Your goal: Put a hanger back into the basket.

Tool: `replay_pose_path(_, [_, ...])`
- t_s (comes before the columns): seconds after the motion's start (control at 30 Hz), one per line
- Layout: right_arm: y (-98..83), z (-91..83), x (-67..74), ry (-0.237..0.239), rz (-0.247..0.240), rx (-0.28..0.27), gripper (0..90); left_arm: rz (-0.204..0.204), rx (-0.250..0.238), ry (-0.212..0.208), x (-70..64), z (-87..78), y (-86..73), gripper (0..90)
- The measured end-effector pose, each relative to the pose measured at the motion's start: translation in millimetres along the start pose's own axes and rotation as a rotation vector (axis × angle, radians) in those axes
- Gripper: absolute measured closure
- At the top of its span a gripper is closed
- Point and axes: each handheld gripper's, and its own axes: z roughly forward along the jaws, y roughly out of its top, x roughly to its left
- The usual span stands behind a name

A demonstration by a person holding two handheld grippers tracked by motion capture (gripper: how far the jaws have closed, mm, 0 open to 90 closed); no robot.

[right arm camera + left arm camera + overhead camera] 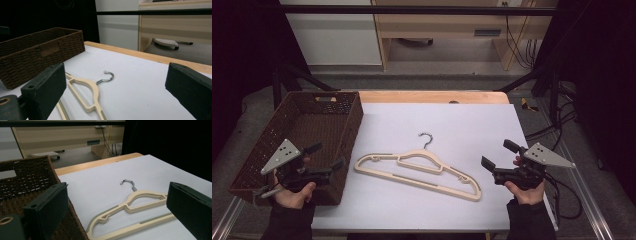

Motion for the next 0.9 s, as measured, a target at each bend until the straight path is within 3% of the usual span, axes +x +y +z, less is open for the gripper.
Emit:
replay_pose_path(0.33, [0.3, 9.0, 1.0, 0.015, -0.002, 0.045, 5.0, 0.006, 0.0, 0.009, 3.4, -3.3, 0.4, 3.6])
replay_pose_path(0.7, [7.9, 36.3, 14.0, 0.064, -0.054, 0.103, 6.1, 0.017, 0.01, 0.002, 3.3, -0.8, -0.5, 3.2])
replay_pose_path(0.9, [18.5, 61.6, 23.1, 0.08, -0.073, 0.124, 6.7, 0.008, 0.004, 0.005, 7.2, -3.5, -0.9, 3.4])
